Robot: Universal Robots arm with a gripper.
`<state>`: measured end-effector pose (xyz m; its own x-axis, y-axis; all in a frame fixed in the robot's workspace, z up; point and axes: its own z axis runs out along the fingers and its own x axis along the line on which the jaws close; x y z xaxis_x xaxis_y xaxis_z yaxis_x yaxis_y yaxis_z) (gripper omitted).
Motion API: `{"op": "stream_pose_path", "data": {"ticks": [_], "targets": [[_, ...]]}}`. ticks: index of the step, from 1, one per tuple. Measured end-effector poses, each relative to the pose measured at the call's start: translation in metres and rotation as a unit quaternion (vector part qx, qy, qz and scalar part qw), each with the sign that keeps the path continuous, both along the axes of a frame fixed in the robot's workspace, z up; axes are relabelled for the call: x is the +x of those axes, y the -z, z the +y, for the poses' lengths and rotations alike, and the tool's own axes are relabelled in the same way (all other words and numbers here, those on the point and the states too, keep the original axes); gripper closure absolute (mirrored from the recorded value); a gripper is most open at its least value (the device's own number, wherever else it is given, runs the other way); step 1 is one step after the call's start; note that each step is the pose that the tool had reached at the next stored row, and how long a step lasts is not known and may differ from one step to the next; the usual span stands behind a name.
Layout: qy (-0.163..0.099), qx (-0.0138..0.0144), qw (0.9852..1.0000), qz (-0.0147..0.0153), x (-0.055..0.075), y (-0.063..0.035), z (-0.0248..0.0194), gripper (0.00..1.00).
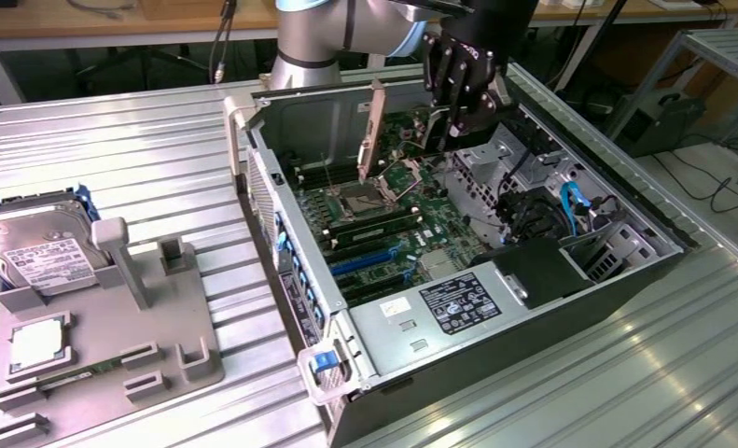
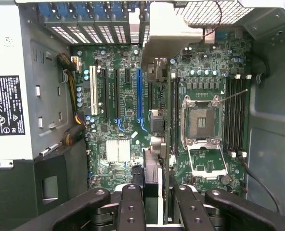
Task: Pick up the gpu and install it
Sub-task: 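Insert the gpu into the slot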
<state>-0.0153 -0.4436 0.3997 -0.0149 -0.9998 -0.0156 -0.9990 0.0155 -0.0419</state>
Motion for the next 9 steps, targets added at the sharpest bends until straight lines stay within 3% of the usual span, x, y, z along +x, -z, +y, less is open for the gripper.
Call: {"op": "stream_pose_path", "data": {"ticks": [9], "targets": [[0.0, -0.0002, 1.0, 0.0, 0.0002, 0.0001, 0.0, 0.72]]}}
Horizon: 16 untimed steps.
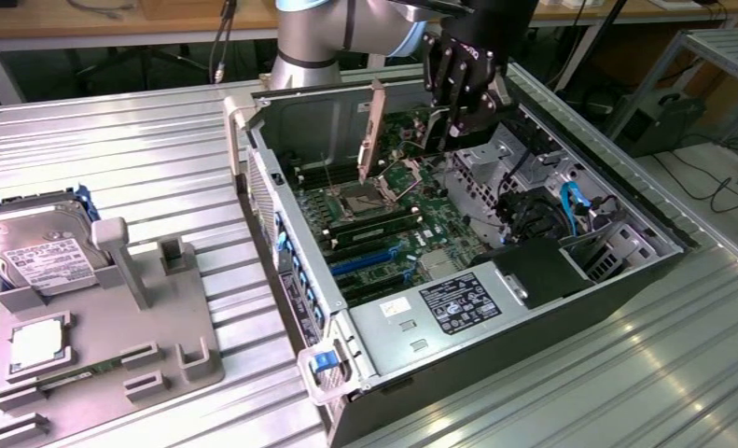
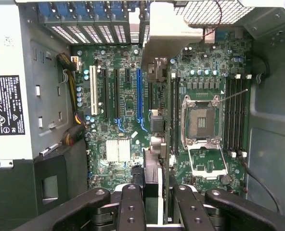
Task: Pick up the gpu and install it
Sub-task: 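Insert the gpu into the slot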
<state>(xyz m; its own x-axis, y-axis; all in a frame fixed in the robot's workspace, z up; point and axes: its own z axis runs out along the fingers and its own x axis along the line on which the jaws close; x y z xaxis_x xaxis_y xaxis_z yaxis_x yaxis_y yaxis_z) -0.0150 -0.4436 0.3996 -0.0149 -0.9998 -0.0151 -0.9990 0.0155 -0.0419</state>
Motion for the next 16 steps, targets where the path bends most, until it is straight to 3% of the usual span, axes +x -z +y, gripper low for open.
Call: {"op": "stream_pose_path", "data": {"ticks": [3, 6, 10, 13, 15, 16], "targets": [[0.0, 0.0007, 1.0, 0.0, -0.001, 0.0009, 0.0005, 0.72], [0.0, 0.0034, 1.0, -0.0001, -0.004, 0.0036, 0.0012, 0.72], [0.0, 0.0042, 1.0, -0.0007, -0.005, 0.0083, 0.0013, 0.72], [0.0, 0.0067, 1.0, -0.0007, -0.005, 0.0112, 0.0016, 0.72], [0.001, 0.0066, 1.0, -0.0025, -0.006, 0.0129, 0.0019, 0.72], [0.001, 0.0066, 1.0, -0.0052, -0.007, 0.0137, 0.0022, 0.72]]}}
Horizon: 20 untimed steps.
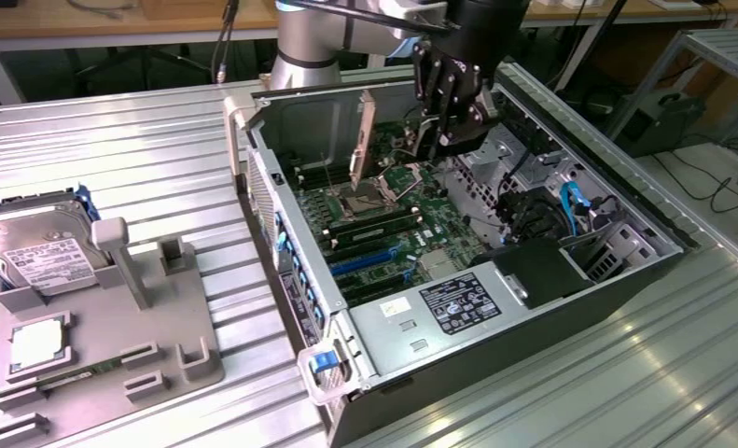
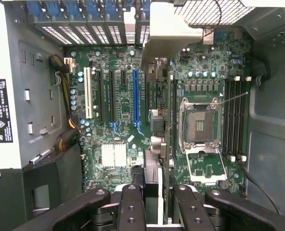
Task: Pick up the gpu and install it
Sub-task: 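Insert the gpu into the slot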
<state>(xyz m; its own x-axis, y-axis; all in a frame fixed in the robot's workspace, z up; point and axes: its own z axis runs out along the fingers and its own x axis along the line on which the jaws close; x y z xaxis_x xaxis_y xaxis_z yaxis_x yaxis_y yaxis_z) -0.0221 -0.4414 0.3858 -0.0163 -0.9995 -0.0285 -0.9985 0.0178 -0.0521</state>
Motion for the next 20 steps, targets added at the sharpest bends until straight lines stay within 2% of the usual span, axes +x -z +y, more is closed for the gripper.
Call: {"op": "stream_pose_path", "data": {"ticks": [3, 4, 6, 9, 14, 17, 20], "targets": [[0.002, 0.0, 1.0, -0.0044, -0.001, 0.0012, 0.0026, 0.72], [0.004, 0.0, 1.0, -0.0049, -0.001, 0.002, 0.0035, 0.72], [0.008, 0.0001, 1.0, -0.0049, -0.001, 0.0065, 0.005, 0.72], [0.008, -0.0001, 1.0, -0.0049, -0.002, 0.0118, 0.0051, 0.72], [0.008, -0.0001, 1.0, -0.0046, -0.016, 0.0227, 0.0051, 0.72], [-0.002, -0.0002, 1.0, -0.0036, -0.017, 0.0266, 0.0051, 0.72], [-0.008, -0.0056, 1.0, -0.0027, -0.017, 0.0286, 0.005, 0.72]]}}
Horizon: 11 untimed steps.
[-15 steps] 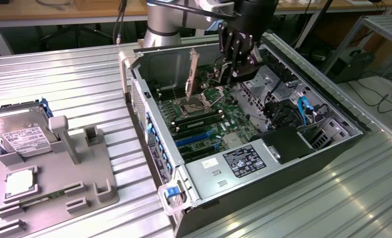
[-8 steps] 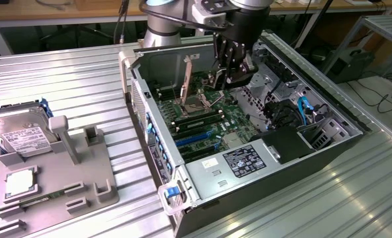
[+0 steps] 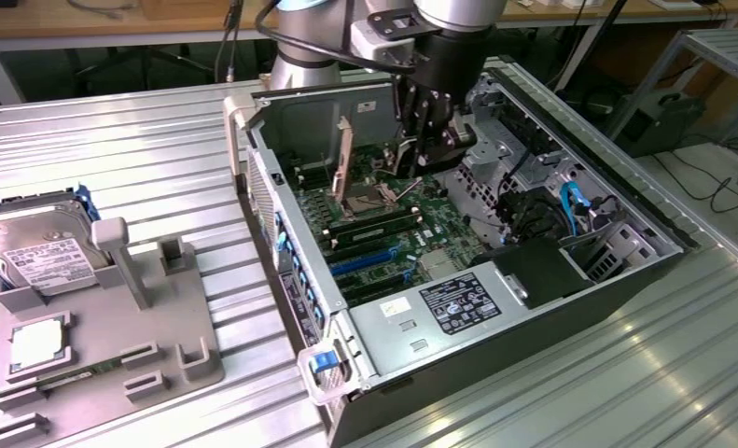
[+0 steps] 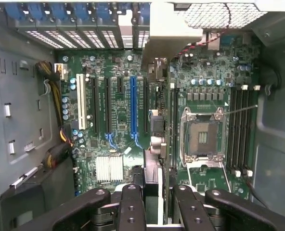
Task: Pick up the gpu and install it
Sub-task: 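Insert the gpu into the slot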
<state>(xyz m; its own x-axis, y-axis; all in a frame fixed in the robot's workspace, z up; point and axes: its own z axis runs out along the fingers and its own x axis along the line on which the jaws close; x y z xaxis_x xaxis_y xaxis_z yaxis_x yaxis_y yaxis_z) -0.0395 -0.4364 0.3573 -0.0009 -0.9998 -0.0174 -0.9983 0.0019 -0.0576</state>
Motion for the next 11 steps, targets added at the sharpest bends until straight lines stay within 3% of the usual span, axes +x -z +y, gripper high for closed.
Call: {"op": "stream_pose_path", "data": {"ticks": [11], "targets": [[0.003, 0.0002, 1.0, 0.0003, -0.014, 0.0188, 0.0005, 0.72]]}}
